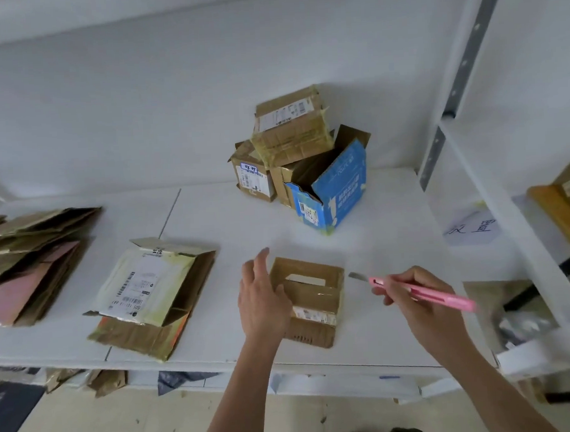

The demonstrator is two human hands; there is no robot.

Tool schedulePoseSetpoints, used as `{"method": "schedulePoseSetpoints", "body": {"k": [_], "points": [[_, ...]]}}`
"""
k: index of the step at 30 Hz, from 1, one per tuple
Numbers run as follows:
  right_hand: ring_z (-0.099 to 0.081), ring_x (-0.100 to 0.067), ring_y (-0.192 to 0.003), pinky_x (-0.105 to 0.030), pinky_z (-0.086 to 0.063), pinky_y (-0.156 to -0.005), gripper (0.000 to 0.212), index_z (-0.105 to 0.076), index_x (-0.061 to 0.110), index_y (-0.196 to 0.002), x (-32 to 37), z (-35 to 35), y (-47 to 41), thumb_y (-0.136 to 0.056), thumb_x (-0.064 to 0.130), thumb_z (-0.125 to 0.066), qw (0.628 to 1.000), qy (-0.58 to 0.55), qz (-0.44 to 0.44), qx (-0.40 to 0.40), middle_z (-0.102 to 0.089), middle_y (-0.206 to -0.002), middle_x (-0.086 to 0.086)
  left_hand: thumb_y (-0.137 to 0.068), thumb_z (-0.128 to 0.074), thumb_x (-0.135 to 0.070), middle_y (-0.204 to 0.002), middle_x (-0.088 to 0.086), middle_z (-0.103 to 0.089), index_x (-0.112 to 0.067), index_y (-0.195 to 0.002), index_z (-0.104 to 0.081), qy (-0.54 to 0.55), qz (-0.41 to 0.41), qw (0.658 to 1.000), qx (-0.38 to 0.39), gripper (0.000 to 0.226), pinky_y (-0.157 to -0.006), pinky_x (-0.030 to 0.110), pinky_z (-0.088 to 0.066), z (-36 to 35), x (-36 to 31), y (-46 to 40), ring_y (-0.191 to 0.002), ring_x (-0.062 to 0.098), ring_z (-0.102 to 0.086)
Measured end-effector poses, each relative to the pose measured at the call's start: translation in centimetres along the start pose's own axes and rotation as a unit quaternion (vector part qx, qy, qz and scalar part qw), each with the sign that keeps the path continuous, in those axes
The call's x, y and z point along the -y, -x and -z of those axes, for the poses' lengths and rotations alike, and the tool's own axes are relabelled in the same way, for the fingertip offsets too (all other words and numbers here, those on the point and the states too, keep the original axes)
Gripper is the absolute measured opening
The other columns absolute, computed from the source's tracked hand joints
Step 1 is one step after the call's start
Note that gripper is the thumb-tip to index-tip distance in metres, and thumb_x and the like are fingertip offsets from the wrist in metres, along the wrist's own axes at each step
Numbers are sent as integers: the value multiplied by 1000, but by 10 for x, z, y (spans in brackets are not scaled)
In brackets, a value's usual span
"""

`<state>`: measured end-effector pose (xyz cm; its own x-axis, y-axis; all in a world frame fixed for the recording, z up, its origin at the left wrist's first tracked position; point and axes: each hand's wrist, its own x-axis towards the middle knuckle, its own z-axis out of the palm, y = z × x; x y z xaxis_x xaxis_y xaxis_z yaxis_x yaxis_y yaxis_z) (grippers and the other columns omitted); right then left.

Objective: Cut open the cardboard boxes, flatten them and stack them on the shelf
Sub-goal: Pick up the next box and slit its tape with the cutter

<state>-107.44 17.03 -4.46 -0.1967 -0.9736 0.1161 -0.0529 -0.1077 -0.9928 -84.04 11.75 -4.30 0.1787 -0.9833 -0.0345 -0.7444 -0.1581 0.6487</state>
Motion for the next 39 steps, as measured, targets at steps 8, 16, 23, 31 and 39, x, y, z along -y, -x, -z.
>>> {"method": "schedulePoseSetpoints", "body": {"k": [8, 16, 23, 31, 39], "points": [[-69, -27, -82, -35, -59, -84, 19, -55, -7, -88, -9, -6, -10, -101, 1, -43, 986, -132, -90, -38, -69, -86, -22, -86, -65, -57, -156, -19, -22, -30, -147, -43, -86, -82, 986, 117, 70, -106, 29, -39, -5, 7, 2, -135, 9, -38], [-69, -27, -81, -43, -62, -75, 14, -54, -3, -81, -30, -31, -19, -93, -5, -58, 985, -119, -94, -85, -64, -81, -24, -83, -67, -58, -165, -4, -7, -20, -155, -26, -149, -85, 964, 202, 92, -119, 36, -21, -2, -5, -9, -152, 14, -3], [-67, -25, -77, -44, -62, -74, 17, -49, -1, -80, -41, -39, -18, -95, -3, -56, 991, -92, -73, -71, -60, -77, -23, -82, -76, -45, -165, 2, -8, -14, -155, -27, -143, -78, 964, 212, 93, -118, 34, -20, -2, -9, -12, -152, 19, -3], [-71, -22, -74, -56, -60, -71, 26, -48, 11, -75, -45, -32, -10, -94, -4, -55, 999, 1, -38, -36, -60, -69, -11, -85, -74, -38, -166, 2, -6, -14, -155, -26, -160, -69, 963, 207, 88, -118, 36, -21, -6, -10, -9, -152, 20, -3], [-60, -22, -60, -32, -46, -50, 30, -46, 24, -75, -36, -24, 19, -92, 4, -60, 992, 117, 28, 43, -57, -68, -3, -84, -75, -36, -165, 3, -8, -13, -154, -29, -158, -63, 965, 202, 87, -118, 36, -21, -6, -11, -6, -152, 21, -5]]}}
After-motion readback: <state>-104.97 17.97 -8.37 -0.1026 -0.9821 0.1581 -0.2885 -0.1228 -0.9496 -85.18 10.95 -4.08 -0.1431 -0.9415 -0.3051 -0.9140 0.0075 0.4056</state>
